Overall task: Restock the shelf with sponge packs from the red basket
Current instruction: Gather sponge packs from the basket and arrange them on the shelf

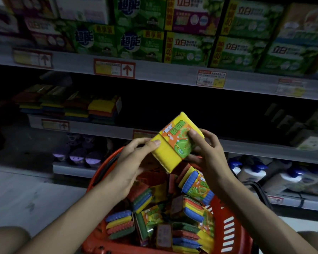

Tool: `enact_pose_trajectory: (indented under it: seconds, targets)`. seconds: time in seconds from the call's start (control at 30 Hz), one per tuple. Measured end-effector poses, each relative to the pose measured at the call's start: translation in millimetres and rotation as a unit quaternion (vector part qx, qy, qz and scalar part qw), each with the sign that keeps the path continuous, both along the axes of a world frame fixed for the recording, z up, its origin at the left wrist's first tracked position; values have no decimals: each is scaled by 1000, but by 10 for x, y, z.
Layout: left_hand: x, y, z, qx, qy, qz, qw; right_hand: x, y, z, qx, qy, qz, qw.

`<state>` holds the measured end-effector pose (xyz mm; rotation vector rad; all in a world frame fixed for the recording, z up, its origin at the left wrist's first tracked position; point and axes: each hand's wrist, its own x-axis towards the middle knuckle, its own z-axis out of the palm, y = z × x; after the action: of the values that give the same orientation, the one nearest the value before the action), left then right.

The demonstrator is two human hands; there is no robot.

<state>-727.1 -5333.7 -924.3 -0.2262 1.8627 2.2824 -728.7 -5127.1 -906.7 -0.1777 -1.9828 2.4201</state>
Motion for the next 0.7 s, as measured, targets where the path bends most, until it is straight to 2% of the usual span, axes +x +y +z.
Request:
enact_pose_trajectory:
  seconds: [0.13,0.33,0.47,0.6,0.7]
  targets:
    - [-24,-80,-12,51,-33,72,996,6,-238,-109,-36,-19,-22,999]
    - [-77,-201,7,113,-57,153,980,129,-586,-138,47,-15,-15,999]
    - [-150,-250,-49,102,-61,200,973,97,-788,-155,84,35,8,996]
    - [-246,-273,36,72,-30,220,972,-73,-987,-222,60,33,-41,997]
    - [-375,-353,77,-3,16,231,973,-211,-1184,-279,45,46,-75,995]
